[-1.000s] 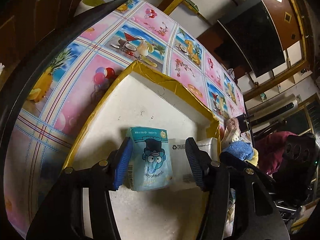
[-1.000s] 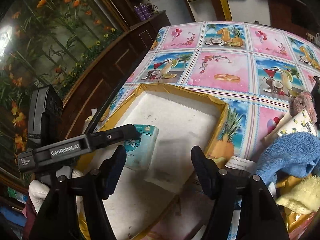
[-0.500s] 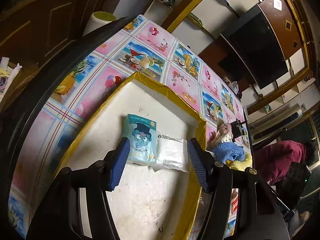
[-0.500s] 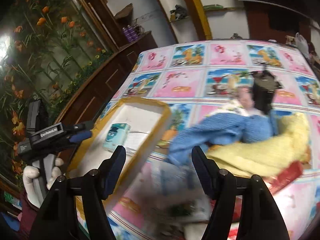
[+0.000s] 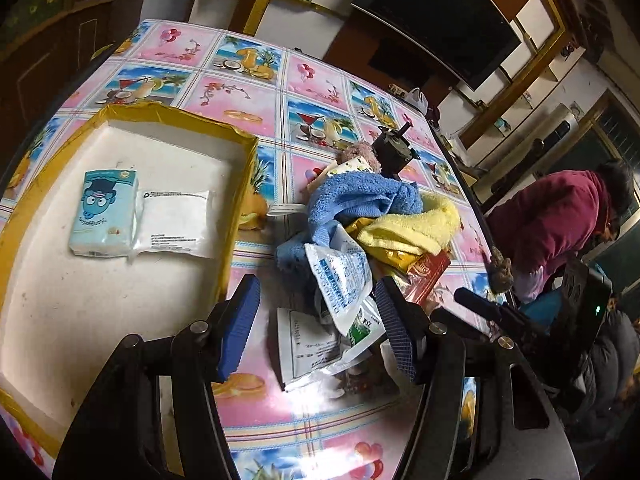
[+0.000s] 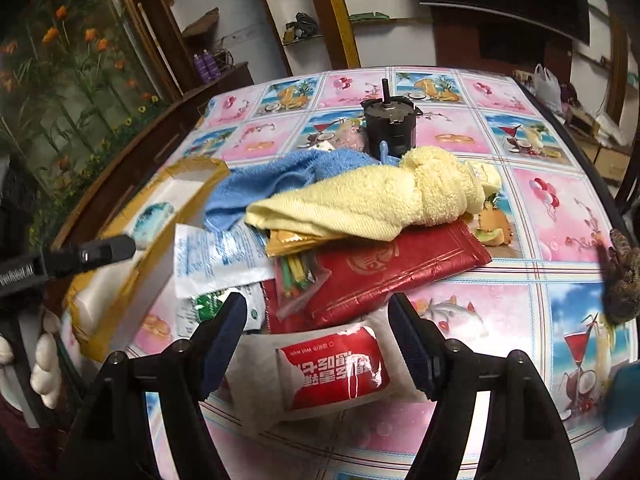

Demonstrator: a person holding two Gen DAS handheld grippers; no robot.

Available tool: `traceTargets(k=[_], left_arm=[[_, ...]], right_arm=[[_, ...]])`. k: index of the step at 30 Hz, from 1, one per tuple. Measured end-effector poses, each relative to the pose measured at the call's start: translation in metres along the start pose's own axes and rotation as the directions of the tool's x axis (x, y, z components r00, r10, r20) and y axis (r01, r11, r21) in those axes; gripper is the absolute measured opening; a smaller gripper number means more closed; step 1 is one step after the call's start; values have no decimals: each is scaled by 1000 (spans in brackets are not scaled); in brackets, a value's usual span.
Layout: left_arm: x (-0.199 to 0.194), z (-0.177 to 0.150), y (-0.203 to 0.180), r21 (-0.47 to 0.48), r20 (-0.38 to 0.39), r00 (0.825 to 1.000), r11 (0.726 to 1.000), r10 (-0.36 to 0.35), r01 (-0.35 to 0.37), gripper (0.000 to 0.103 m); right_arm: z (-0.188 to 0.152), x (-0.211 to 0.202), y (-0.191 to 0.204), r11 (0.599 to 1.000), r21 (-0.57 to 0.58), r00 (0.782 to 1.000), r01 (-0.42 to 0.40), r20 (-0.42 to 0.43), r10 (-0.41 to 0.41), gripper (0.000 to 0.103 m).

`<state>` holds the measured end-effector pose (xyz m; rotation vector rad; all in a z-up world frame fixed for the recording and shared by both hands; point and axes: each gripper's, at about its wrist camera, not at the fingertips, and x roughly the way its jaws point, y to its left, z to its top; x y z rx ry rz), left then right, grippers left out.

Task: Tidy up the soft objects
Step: 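Grasp the white printed sheet with the left tool while the right tool grasps the white-and-red bag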

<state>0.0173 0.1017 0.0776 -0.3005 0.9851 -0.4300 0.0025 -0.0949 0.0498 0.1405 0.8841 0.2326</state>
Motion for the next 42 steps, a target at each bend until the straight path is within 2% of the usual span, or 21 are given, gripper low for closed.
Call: traceTargets(k=[4,7,9,11,14,16,19,22,24,26,29,33,35,38,40,42], left_arm=[[21,11,-18,41,14,998,997,68,-69,61],[39,13,-28,72,-8,995,993,100,-99,61],[51,9,-34,97,-55,995,992,88,-82,61],[64,0,-45,150,-130,989,987,70,-50,61],[72,-21,-63,237,-248,968,971,34,27,60],[66,-33,-73,283,-286,958,957,15,69,60],[48,-41,-79,318,-251,968,947,32,51,60],[37,-44,-78,320,-209,977,947,46,24,60],[29,-49,-76,331,-162,984,944,73,-15,60],[20,-57,-73,347,-114,989,937,90,-45,61],[10,-73,-70,390,-87,992,919,92,-51,61],[22,-90,-64,449,-112,983,890,148,-82,62],[33,-96,-62,449,-128,975,887,180,-105,62],[47,-99,-65,462,-120,974,879,194,-118,63],[53,-102,-69,484,-105,974,866,200,-125,70],[56,-105,-73,494,-97,976,860,197,-124,76]], right_arm=[[-11,19,6,999,-30,997,41,-69,-43,73],[-26,23,6,996,-62,991,59,-114,-66,73],[-37,23,-1,995,-71,986,77,-141,-86,73],[-46,15,-9,990,-86,985,109,-126,-119,73],[-54,4,-26,989,-80,983,126,-121,-135,73],[-57,-4,-39,992,-54,986,117,-115,-123,73],[-57,-27,-60,998,11,997,65,-53,-64,73],[-60,-51,-76,997,59,999,40,5,-41,73],[-62,-59,-79,996,79,999,31,14,-33,73],[-67,-65,-79,996,90,1000,10,4,-11,73],[-80,-69,-76,996,85,999,-22,-37,25,73],[-96,-63,-72,980,150,983,-127,-110,144,73],[-100,-54,-66,973,178,974,-150,-139,176,73],[-94,-45,-57,973,184,977,-138,-133,164,73],[-89,-41,-52,967,204,974,-156,-131,184,74],[-85,-34,-46,970,201,977,-133,-140,163,74]])
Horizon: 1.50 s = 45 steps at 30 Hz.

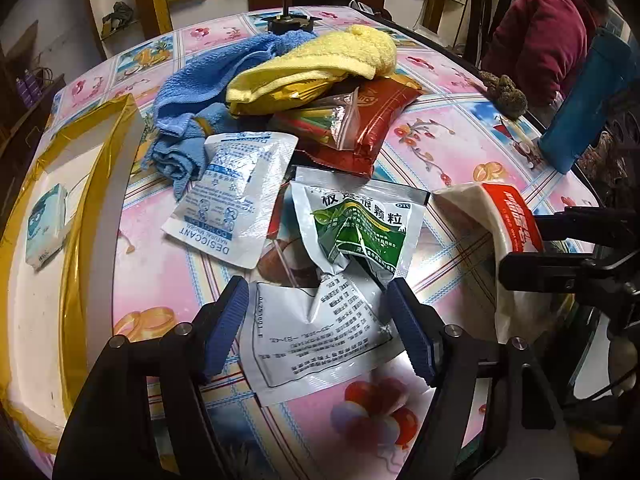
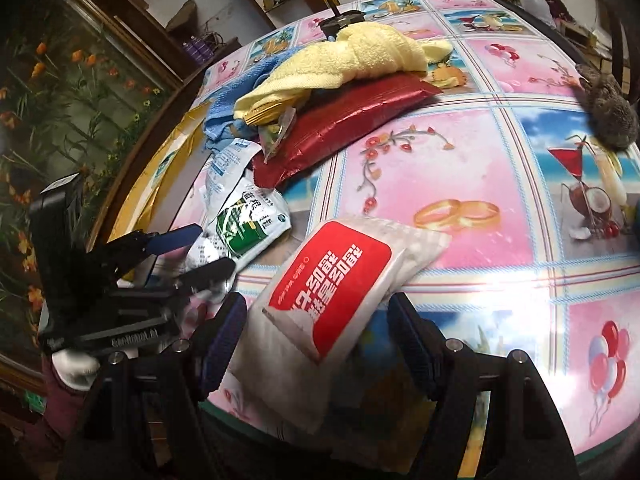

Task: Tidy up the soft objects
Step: 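Grasp the white printed sheet with the left tool while the right tool grasps the white-and-red bag, then drop the white sheet into the tray with the left tool while the right tool drops the bag there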

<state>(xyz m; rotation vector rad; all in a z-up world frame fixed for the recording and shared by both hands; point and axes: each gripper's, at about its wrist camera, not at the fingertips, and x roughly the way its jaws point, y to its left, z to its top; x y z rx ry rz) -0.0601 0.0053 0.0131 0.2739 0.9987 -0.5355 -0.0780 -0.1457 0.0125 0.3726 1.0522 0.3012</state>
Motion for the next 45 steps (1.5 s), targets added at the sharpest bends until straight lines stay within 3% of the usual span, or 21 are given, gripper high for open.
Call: traceTargets(k=[3,5,7,8,10,11,12,13,15,19,26,30,37,45], left_arm=[[4,-4,-13,53,24,999,997,48,-49,80],[3,-6,-21,87,27,999,996,35,-37,80],[0,-8,-22,87,24,1000,996,-3,1,63],[-2,-9,-24,103,32,999,995,11,-14,53],[-5,-12,-24,103,32,999,995,15,-19,46],[-7,-15,-23,96,36,999,995,3,-6,44],[-9,-17,-21,89,39,999,996,0,-3,44],[-12,-19,-19,77,45,999,997,-5,1,44],[-21,-24,-10,33,66,997,999,-32,30,43],[-53,-29,16,-78,144,984,991,-101,113,43],[-104,-32,76,-220,230,970,966,-82,133,43],[-108,-32,122,-317,204,978,948,34,33,43],[-85,-36,201,-497,131,990,868,59,14,43],[-57,-24,252,-602,108,991,799,85,-3,48]], right_arm=[[3,7,10,998,-26,999,49,2,-49,74],[3,11,17,995,-47,996,89,2,-89,74],[1,14,23,989,-83,992,125,4,-125,74],[-1,14,26,984,-104,990,143,7,-143,74],[-3,16,31,974,-145,985,173,14,-173,73],[-4,18,33,972,-162,986,168,14,-168,65],[-5,17,33,975,-168,989,148,16,-147,47],[-5,17,31,978,-162,991,132,12,-132,43],[-6,13,28,982,-153,994,110,17,-108,25],[-9,2,25,987,-144,996,77,49,-70,25],[-6,-32,36,989,-144,989,16,147,6,25],[6,-34,55,983,-181,988,-13,148,40,25],[34,-4,108,962,-261,991,-86,79,110,26],[76,49,173,937,-320,989,-141,1,149,26]])
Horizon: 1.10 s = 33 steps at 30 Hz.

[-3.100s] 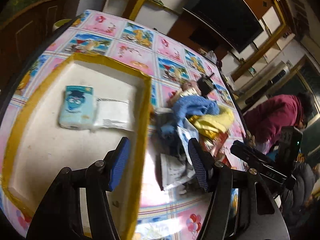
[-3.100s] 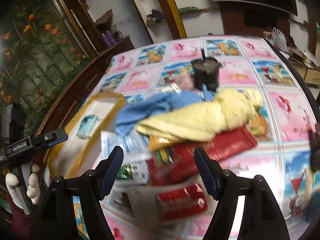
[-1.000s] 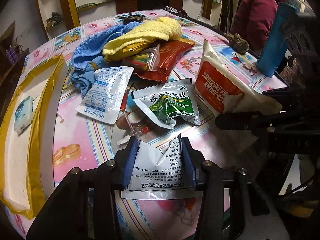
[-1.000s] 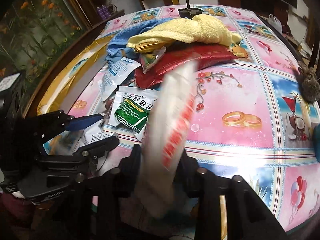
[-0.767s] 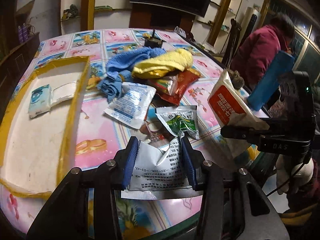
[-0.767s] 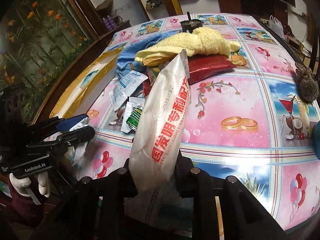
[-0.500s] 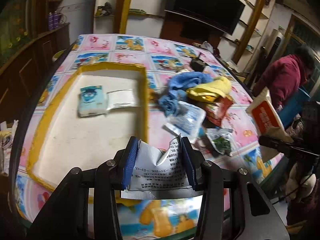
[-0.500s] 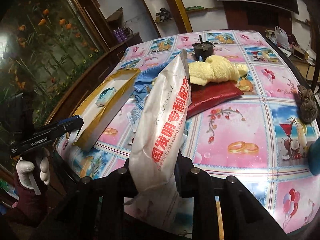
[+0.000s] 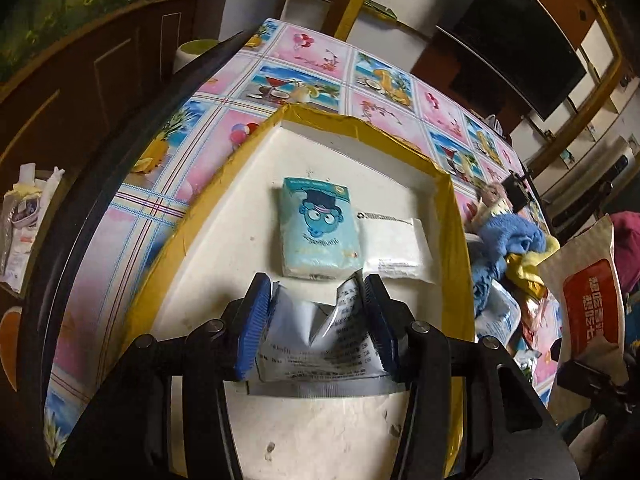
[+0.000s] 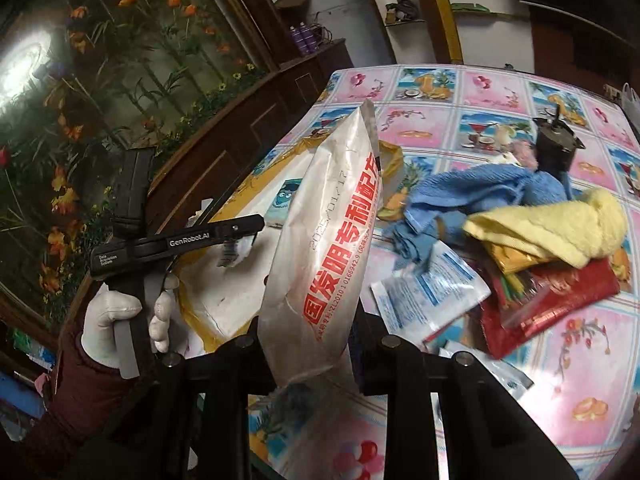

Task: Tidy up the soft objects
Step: 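Drop the white sheet into the tray with the left tool while the right tool drops the bag there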

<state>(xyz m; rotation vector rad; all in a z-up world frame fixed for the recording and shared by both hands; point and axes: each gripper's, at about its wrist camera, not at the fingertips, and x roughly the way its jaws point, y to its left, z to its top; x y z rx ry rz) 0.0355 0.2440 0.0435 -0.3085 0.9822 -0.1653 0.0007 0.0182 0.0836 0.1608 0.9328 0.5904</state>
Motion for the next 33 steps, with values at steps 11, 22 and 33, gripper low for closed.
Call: traceTargets(k=[11,22,33], left_arm=[[16,-2,30,-118,-22,998,992,-53,51,55],[5,-20,28,-112,43,998,993,49,-44,55],[-58,-28,-11,-67,156,984,992,-92,103,56]], right_arm=[[78,112,11,1000,27,994,9,-111,-5,28],[86,120,10,997,60,995,-46,-83,51,54],[32,-36,-25,981,-50,956,186,240,-169,82]])
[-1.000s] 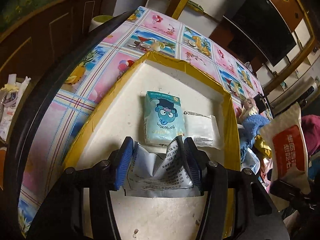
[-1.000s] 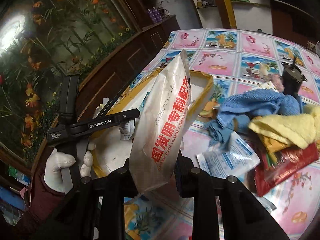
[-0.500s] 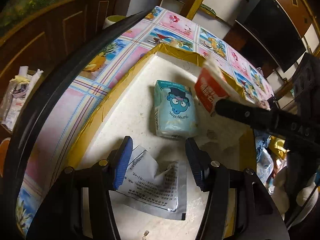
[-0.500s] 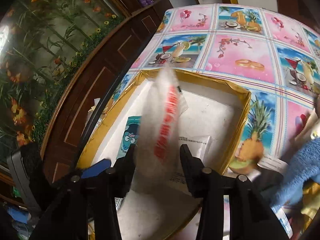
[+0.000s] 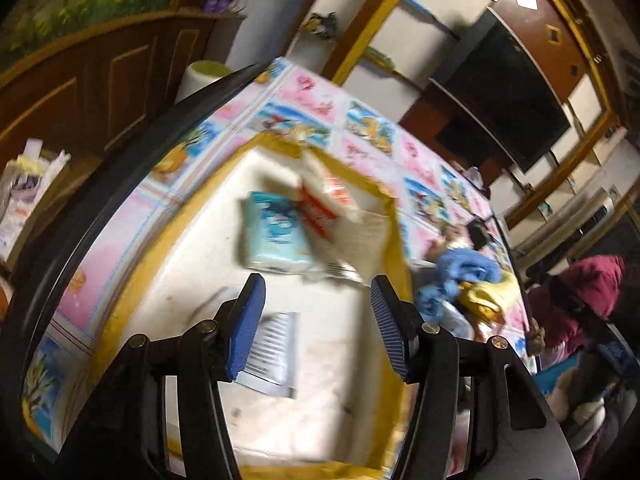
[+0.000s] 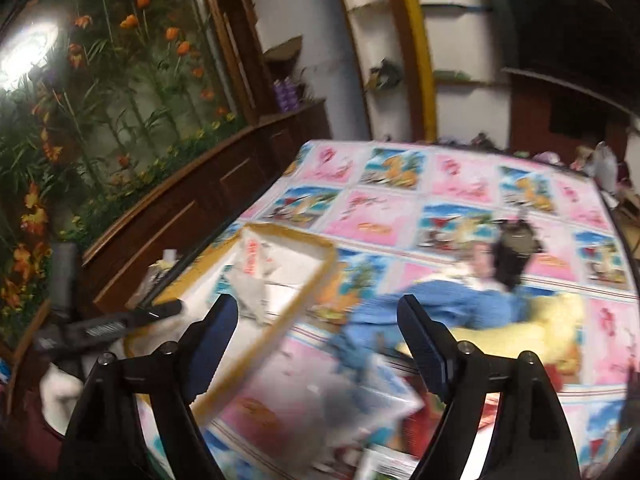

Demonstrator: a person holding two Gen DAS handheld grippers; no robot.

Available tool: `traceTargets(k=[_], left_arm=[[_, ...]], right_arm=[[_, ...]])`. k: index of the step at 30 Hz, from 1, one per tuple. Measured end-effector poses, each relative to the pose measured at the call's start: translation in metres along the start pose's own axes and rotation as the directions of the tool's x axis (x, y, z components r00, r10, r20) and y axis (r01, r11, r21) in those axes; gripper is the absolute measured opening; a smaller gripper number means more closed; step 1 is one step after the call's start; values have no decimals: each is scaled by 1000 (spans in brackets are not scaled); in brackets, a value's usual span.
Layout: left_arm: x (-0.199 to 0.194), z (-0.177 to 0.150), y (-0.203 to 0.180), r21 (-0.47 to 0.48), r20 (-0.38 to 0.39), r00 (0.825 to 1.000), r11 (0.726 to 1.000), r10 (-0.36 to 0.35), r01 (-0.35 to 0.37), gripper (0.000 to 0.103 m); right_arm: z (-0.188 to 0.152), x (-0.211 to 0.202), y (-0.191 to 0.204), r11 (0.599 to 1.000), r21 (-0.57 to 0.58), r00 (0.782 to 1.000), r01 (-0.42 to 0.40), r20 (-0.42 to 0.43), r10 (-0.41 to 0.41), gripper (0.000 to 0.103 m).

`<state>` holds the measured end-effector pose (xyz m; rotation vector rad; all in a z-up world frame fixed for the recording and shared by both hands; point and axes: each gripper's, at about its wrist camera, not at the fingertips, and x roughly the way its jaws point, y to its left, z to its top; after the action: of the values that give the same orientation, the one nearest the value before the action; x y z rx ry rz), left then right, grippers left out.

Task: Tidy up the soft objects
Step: 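Drop the white sheet into the tray with the left tool while the right tool drops the bag there, then grasp the desiccant packet with the left tool while the right tool grasps the green medicine sachet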

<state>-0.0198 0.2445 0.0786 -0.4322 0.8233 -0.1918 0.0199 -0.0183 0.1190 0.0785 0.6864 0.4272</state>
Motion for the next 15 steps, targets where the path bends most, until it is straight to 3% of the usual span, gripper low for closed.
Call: traceTargets(k=[2,8,11,15], left_arm=[[0,-6,-26,58,-25,999,998,-21,23,58],[40,-39,-93,165,-195,979,982,-63,96,58],[61,-51,-120,225,-235,971,970,-32,87,58],[81,-53,-141,235,-257,966,968,-25,87,58]], right_arm=[[-10,-4,-28,997,50,997,67,-42,-65,82],[-57,-14,-103,960,274,993,62,-114,-31,82],[-78,-10,-112,957,284,987,54,-163,-7,82],[-94,2,-94,980,196,971,20,-236,28,82]])
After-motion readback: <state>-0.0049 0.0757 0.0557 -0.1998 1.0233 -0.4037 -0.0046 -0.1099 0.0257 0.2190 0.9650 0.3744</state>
